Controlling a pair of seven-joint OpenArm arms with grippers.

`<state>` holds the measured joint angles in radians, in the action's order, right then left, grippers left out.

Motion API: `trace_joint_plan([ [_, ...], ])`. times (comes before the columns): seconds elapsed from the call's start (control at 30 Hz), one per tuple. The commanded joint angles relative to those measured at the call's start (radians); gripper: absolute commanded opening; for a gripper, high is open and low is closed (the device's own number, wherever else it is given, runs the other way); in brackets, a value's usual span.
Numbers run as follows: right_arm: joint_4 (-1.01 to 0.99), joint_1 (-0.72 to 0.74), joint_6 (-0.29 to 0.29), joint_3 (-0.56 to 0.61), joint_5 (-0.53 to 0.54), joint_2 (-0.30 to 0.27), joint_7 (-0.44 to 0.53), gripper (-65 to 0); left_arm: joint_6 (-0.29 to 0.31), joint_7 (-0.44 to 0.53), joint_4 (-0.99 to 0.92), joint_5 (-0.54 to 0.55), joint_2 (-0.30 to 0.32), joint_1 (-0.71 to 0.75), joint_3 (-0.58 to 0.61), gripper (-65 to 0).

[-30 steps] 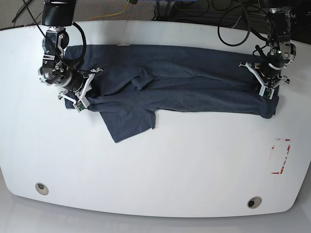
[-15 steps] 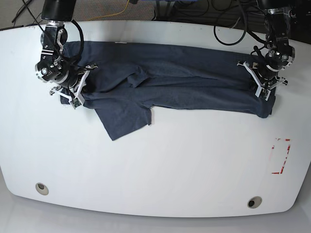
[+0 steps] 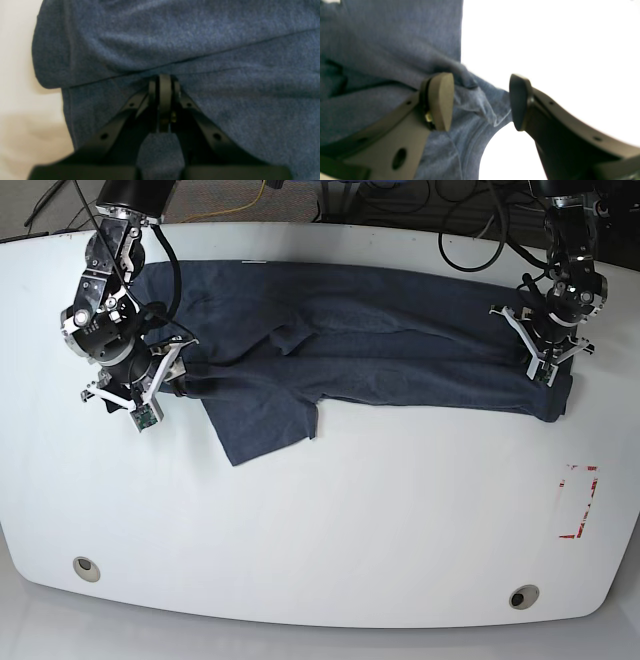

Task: Layout the t-shirt on the table in an organized manner, then fold the t-shirt properly
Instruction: 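Move the right gripper down to the hanging sleeve and grasp it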

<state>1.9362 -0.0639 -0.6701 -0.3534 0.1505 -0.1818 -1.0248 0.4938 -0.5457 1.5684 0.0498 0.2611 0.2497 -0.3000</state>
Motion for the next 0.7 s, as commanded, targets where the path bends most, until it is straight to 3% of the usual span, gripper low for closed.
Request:
trace_joint_plan([
  [0.0,0.004,0.059,0.005,-0.003,-0.002,0.008,0.013,-30.0,-0.005,-0.001,0.017,-0.005,0.014,-0.003,-0.009,-65.0],
  [0.43,-0.335,0.302,0.011,-0.006,-0.001,0.046,0.019,-30.0,-0.005,-0.001,0.122,-0.003,0.011,-0.002,-0.029,-65.0],
  [0.67,-0.524,0.390,0.011,-0.008,-0.001,0.048,0.087,-30.0,-0.005,-0.001,0.162,-0.001,0.010,-0.003,-0.028,-65.0],
])
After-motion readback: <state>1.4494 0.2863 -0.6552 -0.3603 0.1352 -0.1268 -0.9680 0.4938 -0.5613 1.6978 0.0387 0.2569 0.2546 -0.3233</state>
